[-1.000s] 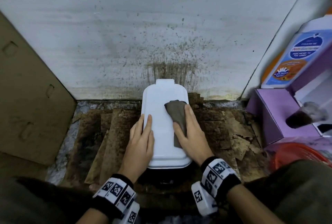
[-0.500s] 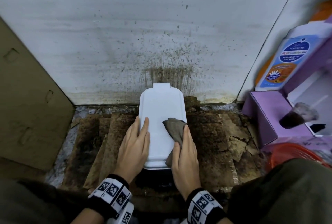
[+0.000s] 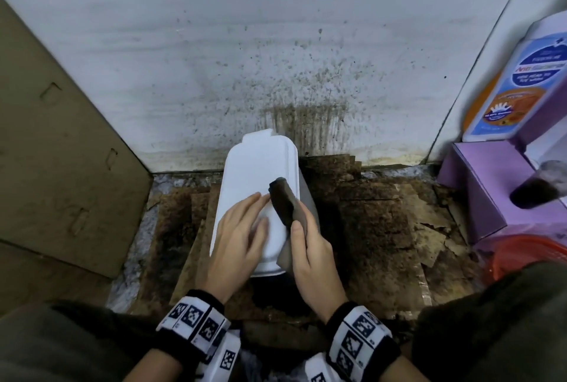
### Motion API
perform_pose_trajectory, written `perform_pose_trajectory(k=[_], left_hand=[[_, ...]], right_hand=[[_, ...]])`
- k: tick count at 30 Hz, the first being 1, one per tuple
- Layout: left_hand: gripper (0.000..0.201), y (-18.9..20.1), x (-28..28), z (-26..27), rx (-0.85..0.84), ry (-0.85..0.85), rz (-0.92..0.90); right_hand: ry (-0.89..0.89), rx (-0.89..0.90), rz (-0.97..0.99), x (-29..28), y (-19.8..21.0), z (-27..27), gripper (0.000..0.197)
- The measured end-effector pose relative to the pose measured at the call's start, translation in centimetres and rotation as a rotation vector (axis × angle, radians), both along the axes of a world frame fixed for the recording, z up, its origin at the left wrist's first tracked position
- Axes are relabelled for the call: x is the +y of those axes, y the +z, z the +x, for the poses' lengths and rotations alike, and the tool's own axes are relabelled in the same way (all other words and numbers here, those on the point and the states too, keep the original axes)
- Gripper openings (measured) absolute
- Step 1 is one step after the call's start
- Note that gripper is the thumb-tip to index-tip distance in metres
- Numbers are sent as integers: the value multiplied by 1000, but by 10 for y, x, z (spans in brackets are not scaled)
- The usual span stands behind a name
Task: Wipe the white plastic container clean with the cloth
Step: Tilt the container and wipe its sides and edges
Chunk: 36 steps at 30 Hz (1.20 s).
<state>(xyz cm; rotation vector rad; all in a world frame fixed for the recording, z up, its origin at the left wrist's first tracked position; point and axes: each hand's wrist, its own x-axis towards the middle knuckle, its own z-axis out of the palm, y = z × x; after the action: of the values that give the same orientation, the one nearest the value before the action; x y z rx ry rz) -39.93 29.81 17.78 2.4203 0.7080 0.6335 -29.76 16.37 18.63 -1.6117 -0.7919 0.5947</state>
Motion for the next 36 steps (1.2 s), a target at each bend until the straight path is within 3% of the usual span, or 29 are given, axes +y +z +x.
perform_pose_trajectory(k=[5, 10, 15, 19, 23, 26, 32, 36], left_hand=[[56, 5, 7, 0, 81, 112, 8], [74, 8, 12, 4, 294, 211, 98], [77, -1, 39, -9, 270, 299, 16], [75, -10, 53, -20, 139, 341, -102], [78, -18, 59, -25, 102, 281, -119], [79, -24, 65, -25, 95, 221, -128], [77, -26, 71, -26, 95, 214, -118], [77, -26, 72, -29, 101, 209, -136]], right_hand=[[59, 212, 65, 9, 6, 12, 33], [-210, 530, 125, 21, -30, 26, 39], [-256, 462, 24, 26, -58, 17, 47], [-161, 412, -26, 39, -59, -10, 47], [-52, 345, 6, 60, -59, -43, 47], [28, 168, 27, 74, -68, -62, 51], [1, -29, 24, 80, -87, -64, 54], [-46, -37, 48, 84, -99, -64, 52]])
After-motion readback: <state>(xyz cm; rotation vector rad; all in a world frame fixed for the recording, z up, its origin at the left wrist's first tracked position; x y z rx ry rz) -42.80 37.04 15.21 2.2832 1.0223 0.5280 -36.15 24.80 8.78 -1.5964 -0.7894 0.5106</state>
